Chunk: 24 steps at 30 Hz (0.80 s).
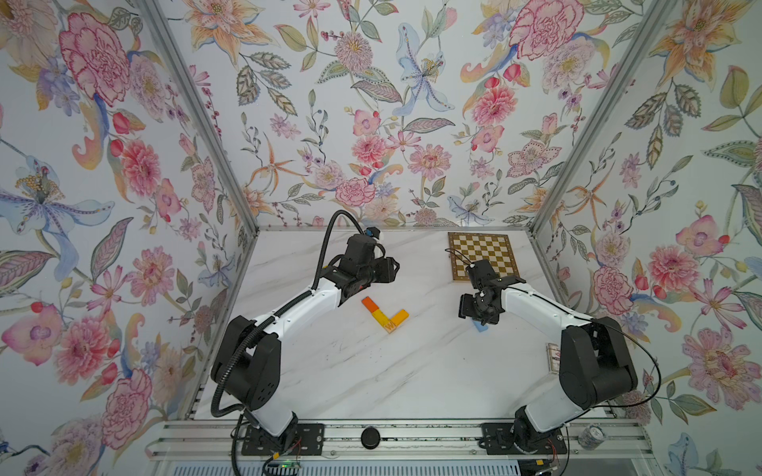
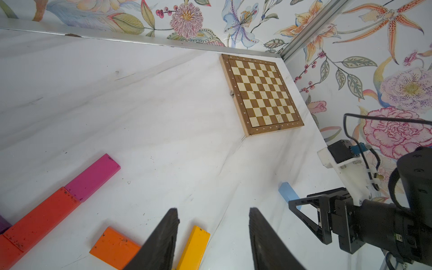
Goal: Assemble the letter v with building blocks
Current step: Pick up the building block from the center of the board.
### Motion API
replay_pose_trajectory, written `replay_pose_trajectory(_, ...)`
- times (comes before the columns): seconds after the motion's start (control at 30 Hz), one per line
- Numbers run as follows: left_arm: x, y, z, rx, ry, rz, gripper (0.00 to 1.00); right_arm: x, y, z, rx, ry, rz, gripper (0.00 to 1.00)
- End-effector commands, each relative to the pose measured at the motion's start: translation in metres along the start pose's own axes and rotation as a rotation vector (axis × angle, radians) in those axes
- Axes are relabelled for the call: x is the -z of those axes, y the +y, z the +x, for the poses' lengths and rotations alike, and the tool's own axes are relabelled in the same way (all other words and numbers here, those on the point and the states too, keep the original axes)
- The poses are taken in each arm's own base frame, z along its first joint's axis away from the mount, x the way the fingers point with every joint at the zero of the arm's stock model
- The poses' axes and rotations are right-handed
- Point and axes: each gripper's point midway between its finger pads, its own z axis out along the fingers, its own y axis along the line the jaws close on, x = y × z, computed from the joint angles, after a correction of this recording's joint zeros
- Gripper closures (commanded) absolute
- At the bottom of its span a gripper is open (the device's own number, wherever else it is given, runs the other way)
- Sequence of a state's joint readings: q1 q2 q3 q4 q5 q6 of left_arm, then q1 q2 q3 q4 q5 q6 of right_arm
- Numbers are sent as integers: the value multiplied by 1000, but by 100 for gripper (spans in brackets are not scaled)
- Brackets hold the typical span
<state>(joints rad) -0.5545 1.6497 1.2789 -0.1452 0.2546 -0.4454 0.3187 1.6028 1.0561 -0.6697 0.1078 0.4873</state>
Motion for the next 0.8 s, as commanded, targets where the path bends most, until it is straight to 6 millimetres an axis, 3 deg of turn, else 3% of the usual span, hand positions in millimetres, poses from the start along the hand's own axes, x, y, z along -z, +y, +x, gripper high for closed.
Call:
replay_pose_trajectory(0.0,2,-2,-9,0,-16,13,48,-5,-18,6,5,16,61,30)
replay_pose_trajectory(0.23,0,3,-4,9,-3,-2,48,-27,-16,12,-37,58,-23,29)
replay_pose_trajectory(0.57,-1,6,-2,17,0,-14,48,-43,-15,13,-97,85,-88,29)
replay_pose_trajectory(0.77,-1,6,-2,19,-1,-16,49,-47,-10,19,-119,104,-118,40)
